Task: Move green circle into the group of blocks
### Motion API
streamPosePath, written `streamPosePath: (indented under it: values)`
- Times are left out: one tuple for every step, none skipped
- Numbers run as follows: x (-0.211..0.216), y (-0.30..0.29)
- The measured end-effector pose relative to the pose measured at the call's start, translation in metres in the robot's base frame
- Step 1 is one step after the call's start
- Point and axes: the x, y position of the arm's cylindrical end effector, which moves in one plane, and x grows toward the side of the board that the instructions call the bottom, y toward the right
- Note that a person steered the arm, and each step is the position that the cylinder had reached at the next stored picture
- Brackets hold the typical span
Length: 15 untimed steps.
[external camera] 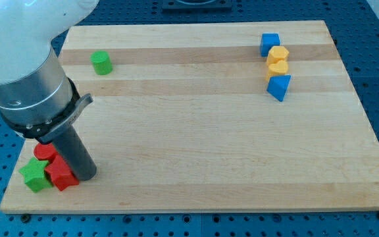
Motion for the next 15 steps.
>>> streamPosePath:
  values:
    - [-0.004, 0.010]
    - [-0.053, 0.035]
    - [-0.124, 0.062]
    - [-0.195, 0.069]
    - [-0.253, 0.051]
    - [-0.302, 0.046]
    - [-0.295, 0.005]
    - [-0.273, -0.002]
    - [-0.251, -0.002]
    - [-0.229, -0.010]
    - [-0.249, -0.022]
    - [-0.266, -0.046]
    - [-0.234, -0.053]
    - [-0.200, -0.048]
    - [-0.177, -0.027]
